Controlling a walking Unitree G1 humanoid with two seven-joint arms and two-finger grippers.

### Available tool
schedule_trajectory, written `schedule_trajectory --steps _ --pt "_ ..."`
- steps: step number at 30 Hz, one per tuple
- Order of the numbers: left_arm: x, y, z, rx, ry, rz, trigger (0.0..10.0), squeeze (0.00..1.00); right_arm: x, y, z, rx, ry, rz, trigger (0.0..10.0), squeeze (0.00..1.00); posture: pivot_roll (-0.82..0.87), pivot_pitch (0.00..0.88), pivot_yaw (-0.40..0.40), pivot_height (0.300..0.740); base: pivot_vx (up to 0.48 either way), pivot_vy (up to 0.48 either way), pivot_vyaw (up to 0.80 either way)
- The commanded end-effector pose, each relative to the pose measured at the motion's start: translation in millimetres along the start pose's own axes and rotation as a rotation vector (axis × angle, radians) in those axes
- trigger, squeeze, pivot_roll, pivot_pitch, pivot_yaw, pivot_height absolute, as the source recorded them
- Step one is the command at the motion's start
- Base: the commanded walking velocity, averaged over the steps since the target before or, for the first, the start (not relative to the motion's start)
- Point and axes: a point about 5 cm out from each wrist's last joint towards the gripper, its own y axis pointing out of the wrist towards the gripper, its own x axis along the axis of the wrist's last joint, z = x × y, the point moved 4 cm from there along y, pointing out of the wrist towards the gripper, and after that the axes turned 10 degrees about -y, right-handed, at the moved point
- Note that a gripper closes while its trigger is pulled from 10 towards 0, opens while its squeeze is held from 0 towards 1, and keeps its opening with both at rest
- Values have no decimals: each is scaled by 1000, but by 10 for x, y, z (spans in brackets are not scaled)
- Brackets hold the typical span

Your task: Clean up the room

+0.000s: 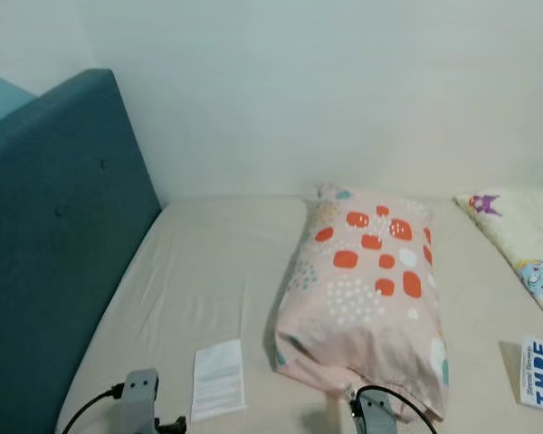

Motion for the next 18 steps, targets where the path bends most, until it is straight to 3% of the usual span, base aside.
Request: schedule_trajectory --steps 1,13,18 --pt "-52 -8 47 15 15 20 10000 0 -51 -5 3 -3 18 15 10000 0 -70 0 -20 694 0 0 0" --pt "-61 -8 42 15 12 28 10000 0 -53 -2 22 1 14 18 10000 0 -71 0 -19 694 0 0 0" --pt "-84 -7 27 7 33 45 10000 0 -46 0 25 1 12 17 10000 0 -74 0 -16 694 -458 0 0"
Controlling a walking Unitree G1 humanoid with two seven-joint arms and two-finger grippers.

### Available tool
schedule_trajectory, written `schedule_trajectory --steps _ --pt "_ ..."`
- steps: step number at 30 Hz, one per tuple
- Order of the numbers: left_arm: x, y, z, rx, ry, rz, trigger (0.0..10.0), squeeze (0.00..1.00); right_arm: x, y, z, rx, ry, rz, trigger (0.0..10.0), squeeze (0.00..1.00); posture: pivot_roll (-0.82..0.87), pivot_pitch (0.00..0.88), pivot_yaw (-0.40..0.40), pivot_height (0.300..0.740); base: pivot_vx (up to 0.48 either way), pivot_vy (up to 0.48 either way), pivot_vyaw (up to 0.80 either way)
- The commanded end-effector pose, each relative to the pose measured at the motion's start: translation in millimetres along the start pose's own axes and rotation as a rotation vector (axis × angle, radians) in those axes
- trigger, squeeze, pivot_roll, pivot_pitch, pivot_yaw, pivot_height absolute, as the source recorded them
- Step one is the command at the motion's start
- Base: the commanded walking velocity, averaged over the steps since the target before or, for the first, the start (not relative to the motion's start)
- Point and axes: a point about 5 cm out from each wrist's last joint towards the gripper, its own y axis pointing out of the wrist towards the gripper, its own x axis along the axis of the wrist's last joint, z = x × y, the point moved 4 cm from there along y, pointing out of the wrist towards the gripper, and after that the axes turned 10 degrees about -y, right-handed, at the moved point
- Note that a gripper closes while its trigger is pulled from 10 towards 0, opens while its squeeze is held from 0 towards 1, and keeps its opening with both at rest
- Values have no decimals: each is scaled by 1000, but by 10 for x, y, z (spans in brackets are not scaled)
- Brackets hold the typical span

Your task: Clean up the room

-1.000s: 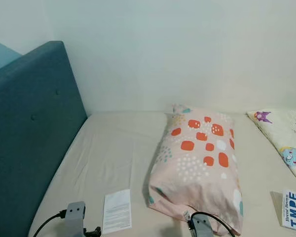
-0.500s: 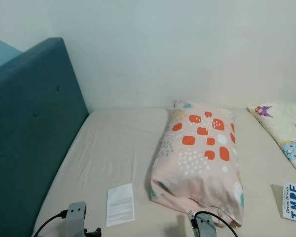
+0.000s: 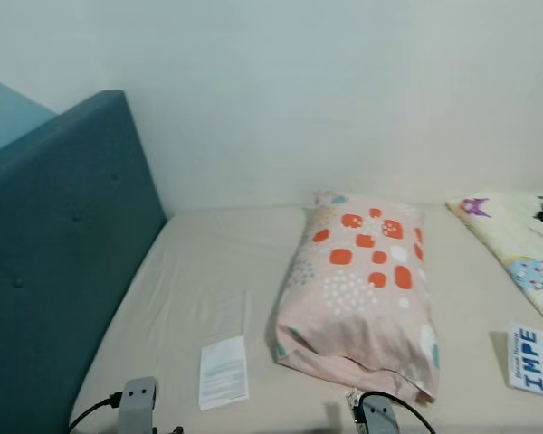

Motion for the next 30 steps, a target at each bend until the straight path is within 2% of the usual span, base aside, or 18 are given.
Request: schedule_trajectory --steps 1,4,20,26,30 --pt "-8 1 -3 -3 23 11 10000 0 14 6 31 8 -9 1 10000 0 -75 0 -16 694 -480 0 0" --pt "5 1 -6 -4 15 2 10000 0 15 7 32 8 -9 1 10000 0 -75 0 -15 694 -470 0 0" --pt "41 4 10 3 33 -5 10000 0 124 14 12 -1 30 -39 10000 0 -76 0 -3 694 0 0 0" --pt "53 7 -23 -6 42 -9 10000 0 153 17 20 -1 32 -48 10000 0 -77 0 0 694 0 0 0" --pt "88 12 -71 -29 54 -21 10000 0 237 15 -41 -29 49 -74 10000 0 -81 0 4 694 0 0 0"
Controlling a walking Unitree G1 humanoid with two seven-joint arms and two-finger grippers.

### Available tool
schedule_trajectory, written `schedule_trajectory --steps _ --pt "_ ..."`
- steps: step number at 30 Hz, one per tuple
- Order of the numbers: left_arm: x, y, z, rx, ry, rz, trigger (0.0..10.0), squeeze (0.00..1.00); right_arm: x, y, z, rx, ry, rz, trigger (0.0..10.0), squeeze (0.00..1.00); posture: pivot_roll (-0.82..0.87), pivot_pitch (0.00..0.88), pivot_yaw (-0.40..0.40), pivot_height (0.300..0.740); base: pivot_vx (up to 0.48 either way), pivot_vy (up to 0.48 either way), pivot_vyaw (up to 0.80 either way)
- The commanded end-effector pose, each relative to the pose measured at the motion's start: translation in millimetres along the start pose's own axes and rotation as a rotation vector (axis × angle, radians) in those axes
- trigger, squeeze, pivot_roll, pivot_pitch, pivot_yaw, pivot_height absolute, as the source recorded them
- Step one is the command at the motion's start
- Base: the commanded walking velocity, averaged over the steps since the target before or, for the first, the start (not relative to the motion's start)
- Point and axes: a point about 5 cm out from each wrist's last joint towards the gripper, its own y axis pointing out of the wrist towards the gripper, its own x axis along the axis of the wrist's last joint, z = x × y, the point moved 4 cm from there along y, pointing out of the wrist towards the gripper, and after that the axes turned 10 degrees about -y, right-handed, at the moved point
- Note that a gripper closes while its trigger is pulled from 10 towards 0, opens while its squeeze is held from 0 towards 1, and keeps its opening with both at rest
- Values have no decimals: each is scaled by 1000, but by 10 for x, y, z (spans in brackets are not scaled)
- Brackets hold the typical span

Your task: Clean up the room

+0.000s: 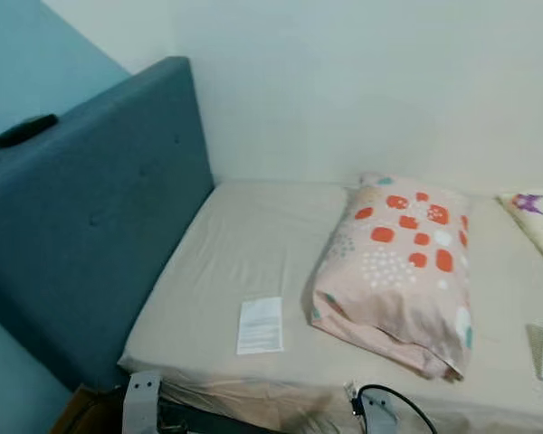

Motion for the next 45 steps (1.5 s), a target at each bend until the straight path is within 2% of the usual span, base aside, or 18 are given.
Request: schedule_trajectory --steps 1,4,6,9,12,22,23,33,39,45 --pt "8 1 -24 -16 18 -4 10000 0 117 9 -33 -20 16 -36 10000 0 -81 0 4 694 0 0 0" --pt "33 5 -72 -43 30 -11 10000 0 134 9 -45 -26 15 -39 10000 0 -83 0 5 694 0 0 0" --pt "68 10 -165 -93 42 -17 10000 0 147 10 -49 -29 11 -41 10000 0 -83 0 5 694 0 -480 0" --pt "92 13 -203 -107 35 -22 10000 0 154 12 -44 -28 7 -41 10000 0 -83 0 5 694 0 -480 0" --pt "103 15 -204 -101 29 -25 10000 0 154 13 -38 -27 5 -41 10000 0 -83 0 5 694 0 -480 0" --pt "66 11 -190 -97 -2 -20 10000 0 120 10 -55 -44 -5 -27 10000 0 -82 0 4 694 0 0 0" --pt "42 7 -182 -99 -2 -16 10000 0 95 7 -68 -53 -27 -13 10000 0 -82 0 3 694 0 0 -538" --pt "31 5 -190 -104 -1 -16 10000 0 84 6 -81 -61 -35 -6 10000 0 -83 0 1 694 0 0 -665" --pt "83 11 -236 -111 -6 -33 10000 0 179 9 -98 -64 4 -44 10000 0 -85 0 0 694 0 0 0" --pt "214 22 -274 -110 -47 -73 10000 0 298 14 -113 -65 16 -78 10000 0 -89 0 -1 694 0 0 0"
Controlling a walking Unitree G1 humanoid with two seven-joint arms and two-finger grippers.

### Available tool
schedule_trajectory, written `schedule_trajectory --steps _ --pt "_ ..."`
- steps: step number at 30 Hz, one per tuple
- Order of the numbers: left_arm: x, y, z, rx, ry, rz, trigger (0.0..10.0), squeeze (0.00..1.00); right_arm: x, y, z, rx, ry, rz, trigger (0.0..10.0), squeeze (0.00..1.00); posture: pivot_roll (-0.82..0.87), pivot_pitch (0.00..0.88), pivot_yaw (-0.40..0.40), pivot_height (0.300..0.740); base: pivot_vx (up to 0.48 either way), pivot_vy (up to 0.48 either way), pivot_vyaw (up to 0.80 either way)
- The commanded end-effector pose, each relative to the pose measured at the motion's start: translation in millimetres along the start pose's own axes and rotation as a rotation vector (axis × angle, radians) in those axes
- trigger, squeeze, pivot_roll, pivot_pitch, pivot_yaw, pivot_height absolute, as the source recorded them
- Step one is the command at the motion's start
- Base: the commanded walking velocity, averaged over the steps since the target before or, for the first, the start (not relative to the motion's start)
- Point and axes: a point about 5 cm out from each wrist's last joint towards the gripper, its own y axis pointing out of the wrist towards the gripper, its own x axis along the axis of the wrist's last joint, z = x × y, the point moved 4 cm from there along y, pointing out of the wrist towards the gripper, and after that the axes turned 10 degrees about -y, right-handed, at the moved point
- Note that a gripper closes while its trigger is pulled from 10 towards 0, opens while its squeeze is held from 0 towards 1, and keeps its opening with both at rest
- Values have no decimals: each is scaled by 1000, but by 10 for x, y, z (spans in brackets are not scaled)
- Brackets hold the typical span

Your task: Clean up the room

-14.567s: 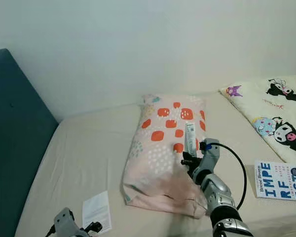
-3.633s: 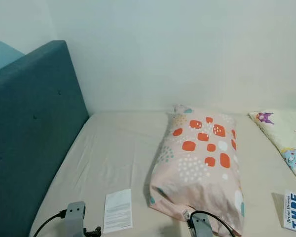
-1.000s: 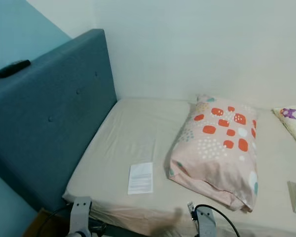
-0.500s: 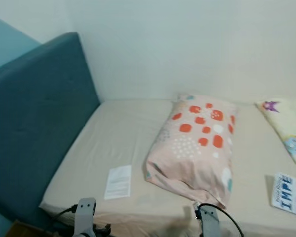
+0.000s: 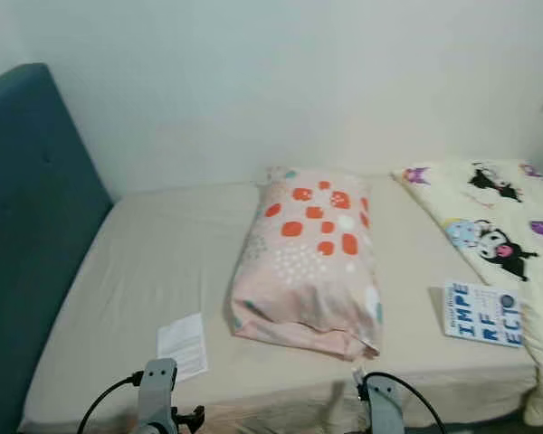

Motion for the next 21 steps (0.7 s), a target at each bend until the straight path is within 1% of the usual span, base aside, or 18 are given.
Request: schedule_trajectory --steps 1,5,6,10,14,16,18,19,20,21 --pt "99 14 -20 4 -15 -32 10000 0 33 2 -8 -3 9 -14 10000 0 -89 0 -1 694 0 0 -413" --pt "165 22 -28 13 -19 -52 10000 0 55 7 8 1 0 -16 10000 0 -88 0 -3 694 0 0 -720" --pt "201 26 -32 17 -33 -64 10000 0 80 9 11 2 7 -27 10000 0 -90 0 -4 694 0 0 0" --pt "233 28 -32 22 -60 -79 10000 0 114 11 8 2 29 -41 10000 0 -91 0 -4 694 0 0 0" --pt "305 32 -38 24 -132 -108 10000 0 280 19 -15 8 67 -91 10000 0 -95 0 -2 694 0 0 0" --pt "305 32 -38 24 -132 -108 10000 0 280 19 -15 8 67 -91 10000 0 -95 0 -2 694 0 0 0" --pt "364 35 -45 24 -163 -129 10000 0 389 23 -49 2 95 -116 10000 0 -95 0 -5 694 0 0 0" --pt "425 39 -62 21 -181 -148 10000 0 481 23 -83 -5 121 -138 10000 0 -96 0 -4 689 0 0 0" --pt "425 39 -62 21 -181 -148 10000 0 481 23 -83 -5 121 -138 10000 0 -96 0 -4 689 0 0 0" --pt "490 43 -87 15 -193 -167 10000 0 577 21 -115 -9 137 -161 10000 0 -96 0 -5 684 0 0 0"
